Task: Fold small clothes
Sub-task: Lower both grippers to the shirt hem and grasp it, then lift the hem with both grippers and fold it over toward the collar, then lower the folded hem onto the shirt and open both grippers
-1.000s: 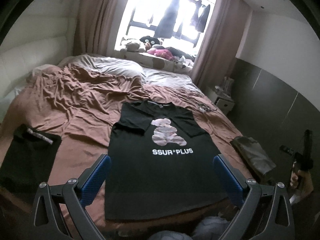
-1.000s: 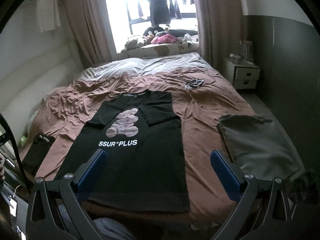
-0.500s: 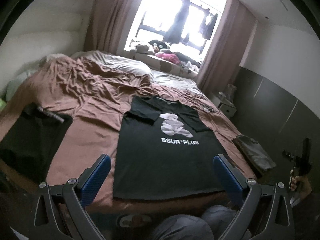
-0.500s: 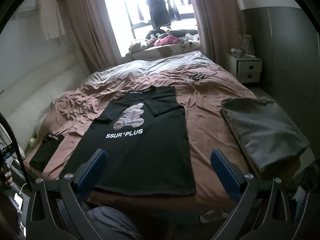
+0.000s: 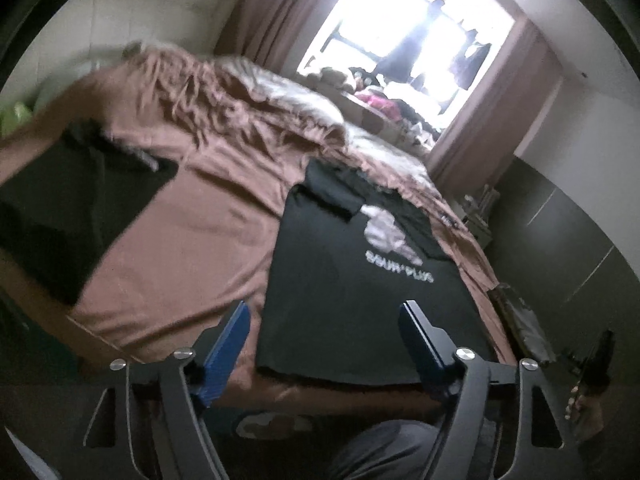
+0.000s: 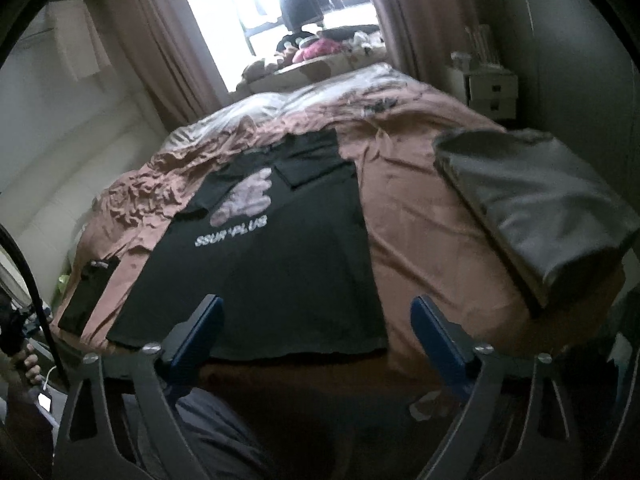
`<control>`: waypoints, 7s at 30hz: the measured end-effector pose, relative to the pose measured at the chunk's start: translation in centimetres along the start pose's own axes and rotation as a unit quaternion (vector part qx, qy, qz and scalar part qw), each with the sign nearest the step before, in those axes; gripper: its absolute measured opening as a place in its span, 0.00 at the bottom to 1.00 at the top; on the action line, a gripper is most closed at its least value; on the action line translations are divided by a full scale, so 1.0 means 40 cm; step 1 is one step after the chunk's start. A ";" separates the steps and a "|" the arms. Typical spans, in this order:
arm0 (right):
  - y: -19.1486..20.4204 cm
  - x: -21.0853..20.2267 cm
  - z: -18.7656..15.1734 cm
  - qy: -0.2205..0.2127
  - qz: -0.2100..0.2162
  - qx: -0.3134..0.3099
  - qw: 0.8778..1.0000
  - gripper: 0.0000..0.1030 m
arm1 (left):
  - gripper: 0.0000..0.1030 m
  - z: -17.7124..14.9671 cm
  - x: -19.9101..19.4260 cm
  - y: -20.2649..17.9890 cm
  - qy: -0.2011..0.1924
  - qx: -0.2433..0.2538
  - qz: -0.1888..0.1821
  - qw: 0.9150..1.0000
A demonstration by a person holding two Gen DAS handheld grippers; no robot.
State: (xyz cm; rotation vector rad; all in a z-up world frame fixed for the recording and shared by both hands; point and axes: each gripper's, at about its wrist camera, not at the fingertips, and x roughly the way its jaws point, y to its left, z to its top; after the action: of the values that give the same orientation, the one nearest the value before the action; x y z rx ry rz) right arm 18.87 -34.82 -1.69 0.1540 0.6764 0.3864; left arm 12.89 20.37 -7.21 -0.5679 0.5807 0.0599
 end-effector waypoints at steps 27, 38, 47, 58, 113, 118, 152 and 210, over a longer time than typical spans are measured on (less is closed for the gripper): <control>-0.152 0.241 -0.083 0.061 0.071 0.096 0.991 0.68 | 0.57 -0.153 0.256 0.210 0.116 -0.166 -0.020 0.979; -0.198 0.277 -0.100 0.052 0.099 0.161 0.981 0.68 | 0.57 -0.167 0.278 0.216 0.128 -0.237 -0.066 0.961; -0.251 0.291 -0.153 0.038 0.112 0.221 0.968 0.68 | 0.15 -0.191 0.271 0.245 0.110 -0.302 -0.062 0.945; -0.302 0.301 -0.217 0.007 0.152 0.288 0.945 0.67 | 0.06 -0.195 0.260 0.234 0.109 -0.292 -0.043 0.949; -0.170 0.103 -0.132 -0.080 0.184 0.296 0.934 0.01 | 0.02 -0.062 -0.032 0.140 -0.024 -0.303 -0.162 0.939; -0.170 0.069 -0.144 -0.086 0.185 0.290 0.935 0.01 | 0.02 -0.073 -0.098 0.121 -0.033 -0.301 -0.168 0.938; -0.207 0.092 -0.024 -0.087 0.218 0.256 0.938 0.01 | 0.02 0.040 -0.225 0.065 -0.097 -0.282 -0.194 0.934; -0.153 1.005 0.548 0.078 0.073 0.272 0.956 0.02 | 0.03 0.357 0.794 0.258 0.094 -0.250 0.052 0.962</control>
State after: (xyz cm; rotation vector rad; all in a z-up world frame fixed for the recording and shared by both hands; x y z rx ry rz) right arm 63.26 -24.82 -9.68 0.7064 0.9214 0.3489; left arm 44.54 33.34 -19.45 -1.0417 0.7861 0.2594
